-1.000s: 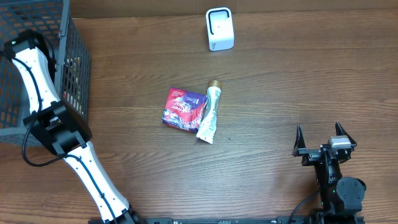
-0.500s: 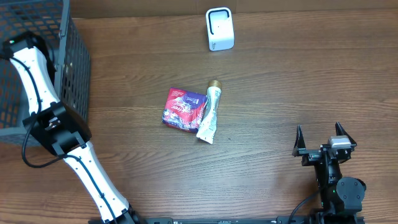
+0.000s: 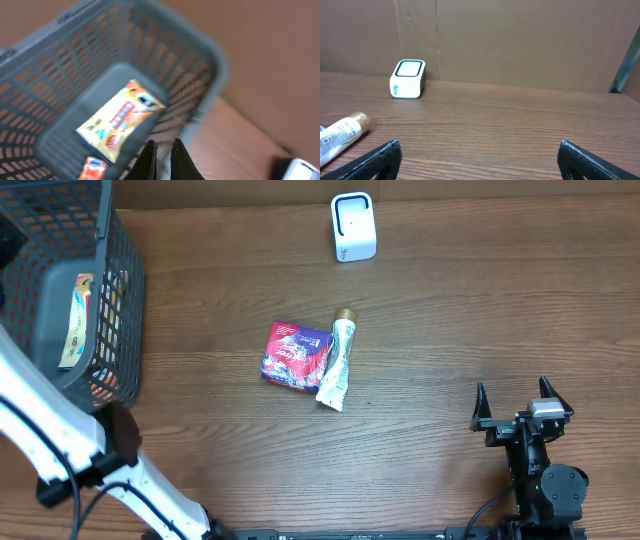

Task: Scan the item barcode
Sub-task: 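Grasp the yellow wet-wipe pack inside the basket with the left gripper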

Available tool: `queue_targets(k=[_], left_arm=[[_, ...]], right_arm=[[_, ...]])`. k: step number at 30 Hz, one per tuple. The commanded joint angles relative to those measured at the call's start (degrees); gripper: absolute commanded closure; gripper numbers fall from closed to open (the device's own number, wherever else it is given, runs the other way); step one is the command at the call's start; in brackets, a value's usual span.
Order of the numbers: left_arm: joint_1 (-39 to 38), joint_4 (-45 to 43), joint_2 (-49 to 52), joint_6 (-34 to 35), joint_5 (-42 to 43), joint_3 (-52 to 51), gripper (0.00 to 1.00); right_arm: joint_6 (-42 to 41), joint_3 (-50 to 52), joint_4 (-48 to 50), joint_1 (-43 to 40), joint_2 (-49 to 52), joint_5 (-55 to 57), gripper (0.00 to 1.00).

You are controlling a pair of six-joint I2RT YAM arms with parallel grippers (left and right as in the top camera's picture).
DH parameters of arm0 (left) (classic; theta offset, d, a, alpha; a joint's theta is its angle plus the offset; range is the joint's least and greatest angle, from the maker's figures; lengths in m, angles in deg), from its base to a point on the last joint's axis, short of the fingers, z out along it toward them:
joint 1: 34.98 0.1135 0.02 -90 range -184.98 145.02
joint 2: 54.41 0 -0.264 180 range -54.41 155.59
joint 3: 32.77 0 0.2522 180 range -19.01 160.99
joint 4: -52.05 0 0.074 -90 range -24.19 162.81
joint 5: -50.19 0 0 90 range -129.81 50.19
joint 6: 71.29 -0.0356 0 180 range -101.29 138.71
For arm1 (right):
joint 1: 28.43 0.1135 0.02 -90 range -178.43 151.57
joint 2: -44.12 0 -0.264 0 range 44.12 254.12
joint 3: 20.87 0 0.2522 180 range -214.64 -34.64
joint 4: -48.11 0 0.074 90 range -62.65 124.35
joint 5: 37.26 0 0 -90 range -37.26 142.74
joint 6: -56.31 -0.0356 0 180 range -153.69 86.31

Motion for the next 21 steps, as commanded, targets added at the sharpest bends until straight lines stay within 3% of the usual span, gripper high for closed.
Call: queue_targets(k=[1, 3, 4, 6, 7, 9, 14, 21], left_arm=[[-2.99, 1.07, -1.22, 0.37, -2.86, -0.31, 0.96], [-3.15, 1.07, -0.81, 1.18, -8.00, -1.07, 0.89], [-2.49, 1.07, -0.44, 2.23, -8.07, -2.64, 0.68], [-1.66, 0.90, 0.04, 2.75, -8.57, -4.70, 0.45], [-1.05, 0.24, 0.37, 2.75, -10.12, -7.06, 0.21], [-0.24, -1.38, 0.90, 2.75, -13.14, -10.51, 0.10], [1.05, -8.15, 3.23, 2.71, -15.30, -19.50, 0.00], [0.94, -15.82, 8.76, 1.42, -13.38, -27.91, 0.00]], right_arm=[[-0.17, 0.59, 0.35, 0.28, -0.46, 0.11, 0.00], [-0.17, 0.59, 0.35, 0.28, -0.46, 0.13, 0.00], [-0.17, 0.59, 0.35, 0.28, -0.46, 0.13, 0.00], [-0.17, 0.59, 0.35, 0.28, -0.46, 0.13, 0.00], [-0.17, 0.59, 0.35, 0.28, -0.46, 0.11, 0.00], [-0.17, 0.59, 0.35, 0.28, -0.46, 0.13, 0.00], [-0.17, 0.59, 0.35, 0.28, -0.46, 0.11, 0.00], [-0.17, 0.59, 0.35, 0.28, -0.46, 0.11, 0.00]])
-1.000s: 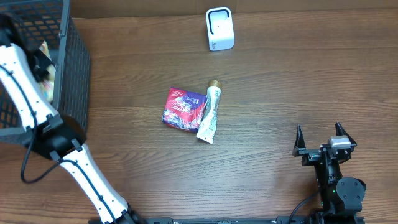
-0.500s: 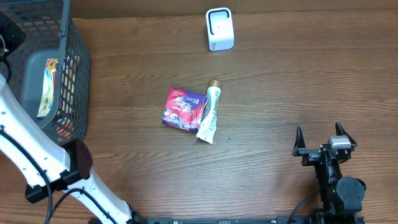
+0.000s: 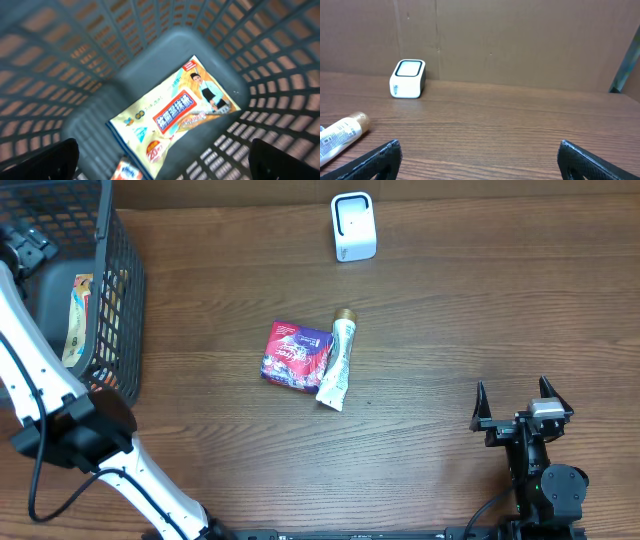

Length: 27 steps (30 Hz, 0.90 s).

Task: Scan the item barcode
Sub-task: 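Grasp the yellow wet-wipe pack inside the basket with the left gripper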

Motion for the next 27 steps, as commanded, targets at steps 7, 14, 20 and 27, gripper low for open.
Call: queue_targets(k=[7, 14, 20, 27], left_arm=[[-0.39, -3.54, 11.69, -6.08, 5.75, -1.29, 0.00], [-2.01, -3.23, 18.69, -10.16, 6.34, -1.31, 0.00], [-3.78, -3.63, 22.75, -13.84, 6.25, -1.36, 0.00], [-4.11, -3.41, 25.99, -13.79, 0.28, -1.66, 0.00]], right_arm=[[-0.15, 0.59, 0.31, 0.26, -0.46, 0.11, 0.00], [-0.15, 0.59, 0.31, 0.26, -0.46, 0.09, 0.00], [-0.15, 0.59, 0.31, 0.26, -0.46, 0.09, 0.00], [-0.15, 0.59, 0.31, 0.26, -0.46, 0.09, 0.00]])
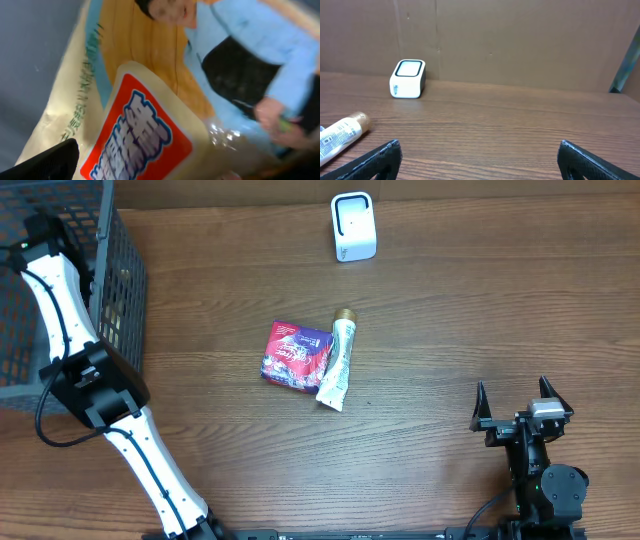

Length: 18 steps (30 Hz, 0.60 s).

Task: Scan the item barcode
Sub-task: 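Grasp the yellow wet-wipe pack inside the basket with the left gripper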

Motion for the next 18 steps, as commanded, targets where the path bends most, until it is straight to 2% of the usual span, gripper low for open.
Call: queue_targets(k=[1, 4, 6, 7, 8, 9, 11, 13, 14, 18], left_arm=[[-0.55, 0.70, 3.06, -1.05, -3.08, -0.28, 0.00], [-0.35, 1.68, 4.09, -1.07, -3.08, -0.31, 0.02], [-0.26, 2.34, 4.37, -1.07, -3.10, -0.33, 0.07], [-0.20, 2.54, 4.37, -1.07, -3.13, -0.35, 0.15], [-0.17, 2.64, 4.37, -1.07, -3.10, -0.35, 0.28], [-0.15, 3.06, 4.37, -1.07, -3.10, -0.35, 0.47], [-0.13, 4.44, 4.37, -1.09, -3.10, -0.35, 0.68], [-0.04, 5.31, 4.37, -1.09, -3.13, -0.35, 0.81], [0.07, 6.14, 4.37, -1.09, -3.15, -0.35, 0.96], [0.42, 10.05, 3.56, -0.55, -3.30, 0.22, 0.96]], right_arm=[[-0.17, 0.59, 0.35, 0.26, -0.46, 0.13, 0.00], [-0.17, 0.59, 0.35, 0.26, -0.46, 0.13, 0.00], [-0.17, 0.59, 0.35, 0.26, -0.46, 0.13, 0.00], [-0.17, 0.59, 0.35, 0.26, -0.46, 0.13, 0.00], [-0.17, 0.59, 0.35, 0.26, -0.46, 0.13, 0.00], [-0.17, 0.59, 0.35, 0.26, -0.46, 0.13, 0.00], [-0.17, 0.59, 0.35, 0.26, -0.46, 0.13, 0.00], [-0.17, 0.59, 0.35, 0.26, -0.46, 0.11, 0.00], [-0.17, 0.59, 0.35, 0.26, -0.46, 0.13, 0.00], [-0.17, 0.59, 0.35, 0.26, -0.46, 0.11, 0.00]])
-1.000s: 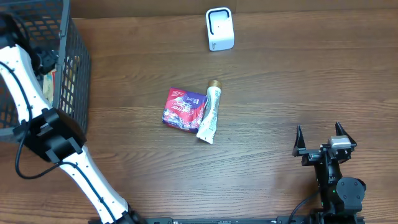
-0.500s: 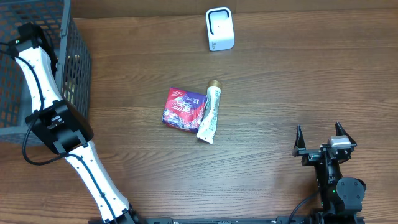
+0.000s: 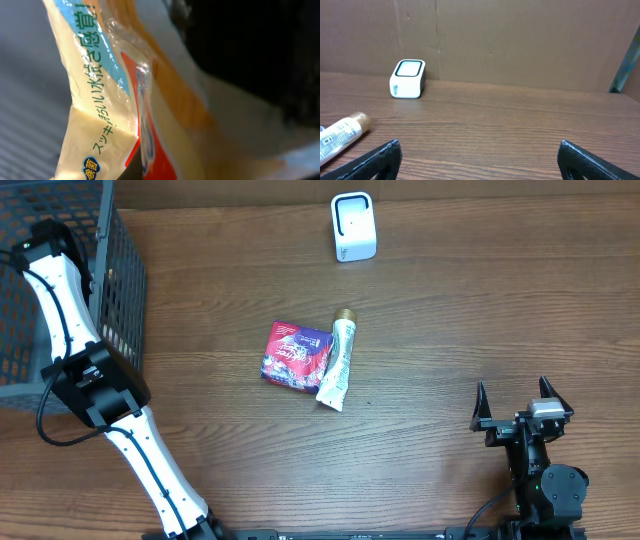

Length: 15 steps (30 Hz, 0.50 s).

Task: Scan the item barcode
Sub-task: 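Grasp the yellow wet-wipe pack inside the basket with the left gripper, then lift the yellow pack out and place it right of the tube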

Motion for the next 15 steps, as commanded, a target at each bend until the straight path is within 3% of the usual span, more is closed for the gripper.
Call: queue_targets(k=[1, 8, 15], left_arm=[[0.81, 2.84, 1.84, 1.62, 0.94, 0.07, 0.96], [4.44, 3.39, -12.04, 7.89, 1.77, 5.66, 0.96], [5.60, 2.97, -29.77, 9.09, 7.82, 5.66, 0.96]], right_arm=[[-0.15, 0.59, 0.33, 0.26, -0.46, 0.11, 0.00], [-0.15, 0.59, 0.33, 0.26, -0.46, 0.11, 0.00], [-0.15, 0.59, 0.33, 0.26, -0.46, 0.13, 0.00]])
